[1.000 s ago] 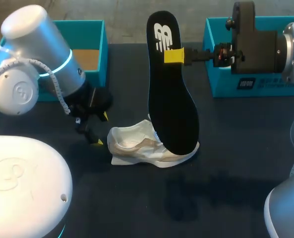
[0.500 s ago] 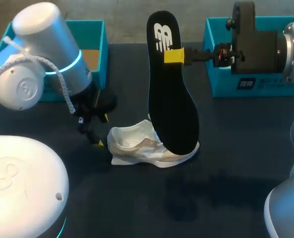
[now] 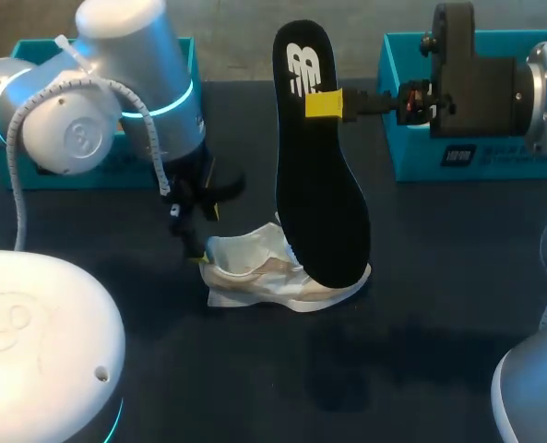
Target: Take the shoe out of the shoebox, open the shoe tongue, remove and reinsert the insole, then place the shoe into the shoebox
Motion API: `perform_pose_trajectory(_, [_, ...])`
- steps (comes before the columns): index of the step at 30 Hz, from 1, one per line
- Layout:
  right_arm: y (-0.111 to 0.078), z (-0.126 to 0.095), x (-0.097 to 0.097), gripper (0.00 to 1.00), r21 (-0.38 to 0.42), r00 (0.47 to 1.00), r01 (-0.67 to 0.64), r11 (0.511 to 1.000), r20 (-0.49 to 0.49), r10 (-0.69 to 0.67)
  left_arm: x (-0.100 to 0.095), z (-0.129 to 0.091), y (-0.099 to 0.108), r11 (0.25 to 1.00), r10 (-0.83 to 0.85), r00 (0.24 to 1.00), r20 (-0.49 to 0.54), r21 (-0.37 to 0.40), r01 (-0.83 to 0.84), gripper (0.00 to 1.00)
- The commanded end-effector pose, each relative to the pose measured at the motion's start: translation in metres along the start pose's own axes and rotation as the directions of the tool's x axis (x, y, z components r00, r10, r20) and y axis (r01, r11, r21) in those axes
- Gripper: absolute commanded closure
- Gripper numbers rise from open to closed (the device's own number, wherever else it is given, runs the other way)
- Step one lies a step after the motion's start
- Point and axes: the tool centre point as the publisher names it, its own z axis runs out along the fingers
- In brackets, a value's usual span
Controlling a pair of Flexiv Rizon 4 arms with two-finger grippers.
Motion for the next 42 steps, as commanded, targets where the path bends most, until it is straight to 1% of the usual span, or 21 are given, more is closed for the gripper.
perform_pose_trajectory(1, [0.0, 0.003, -0.001, 1.0, -0.002, 1.0, -0.001, 1.0, -0.001, 0.001, 0.001, 0.001, -0.002, 0.999, -0.029, 0.999, 0.015, -0.023, 0.03, 0.0])
perform_pose_trajectory(14, [0.0, 0.003, -0.001, 1.0, -0.002, 1.0, -0.001, 1.0, -0.001, 0.001, 0.001, 0.001, -0.002, 0.999, -0.029, 0.999, 0.015, -0.023, 0.03, 0.0])
perform_pose_trajectory(17, [0.0, 0.003, -0.001, 1.0, -0.002, 1.0, -0.001, 1.0, -0.001, 0.001, 0.0, -0.004, -0.012, 1.0, -0.026, 0.999, 0.038, 0.018, 0.026, 0.0])
perform_pose_trajectory(20, [0.0, 0.003, -0.001, 1.0, -0.002, 1.0, -0.001, 1.0, -0.001, 0.001, -0.003, -0.005, -0.022, 0.998, -0.015, 0.999, 0.036, 0.058, 0.013, 0.0])
perform_pose_trajectory(21, [0.0, 0.003, -0.001, 1.0, -0.002, 1.0, -0.001, 1.0, -0.001, 0.001, -0.005, -0.003, -0.026, 0.998, -0.014, 0.999, 0.032, 0.055, 0.013, 0.0])
perform_pose_trajectory(22, [0.0, 0.003, -0.001, 1.0, -0.002, 1.0, -0.001, 1.0, -0.001, 0.001, -0.007, -0.002, -0.03, 0.998, -0.011, 1.0, 0.023, 0.064, 0.009, 0.0])
perform_pose_trajectory(25, [0.0, 0.003, -0.001, 1.0, -0.002, 1.0, -0.001, 1.0, -0.001, 0.001, -0.015, 0.005, -0.041, 0.998, -0.012, 1.0, 0.027, 0.057, 0.011, 0.0])
perform_pose_trajectory(27, [0.0, 0.003, -0.001, 1.0, -0.002, 1.0, -0.001, 1.0, -0.001, 0.001, -0.018, 0.01, -0.048, 0.998, -0.02, 0.998, 0.053, 0.057, 0.017, 0.0])
perform_pose_trajectory(30, [0.0, 0.003, -0.001, 1.0, -0.002, 1.0, -0.001, 1.0, -0.001, 0.001, -0.025, 0.019, -0.06, 0.998, -0.018, 0.998, 0.06, 0.063, 0.015, 0.0])
perform_pose_trajectory(31, [0.0, 0.003, -0.001, 1.0, -0.002, 1.0, -0.001, 1.0, -0.001, 0.001, -0.028, 0.022, -0.063, 0.997, -0.013, 0.998, 0.055, 0.077, 0.009, 0.0])
perform_pose_trajectory(33, [0.0, 0.003, -0.001, 1.0, -0.002, 1.0, -0.001, 1.0, -0.001, 0.001, -0.032, 0.029, -0.069, 0.998, -0.017, 0.999, 0.044, 0.067, 0.014, 0.0])
perform_pose_trajectory(39, [0.0, 0.003, -0.001, 1.0, -0.002, 1.0, -0.001, 1.0, -0.001, 0.001, -0.048, 0.047, -0.077, 0.997, -0.041, 0.999, 0.0, 0.065, 0.041, 0.0])
perform_pose_trajectory(42, [0.0, 0.003, -0.001, 1.0, -0.002, 1.0, -0.001, 1.0, -0.001, 0.001, -0.052, 0.054, -0.079, 0.998, -0.038, 0.999, -0.021, 0.053, 0.039, 0.0])
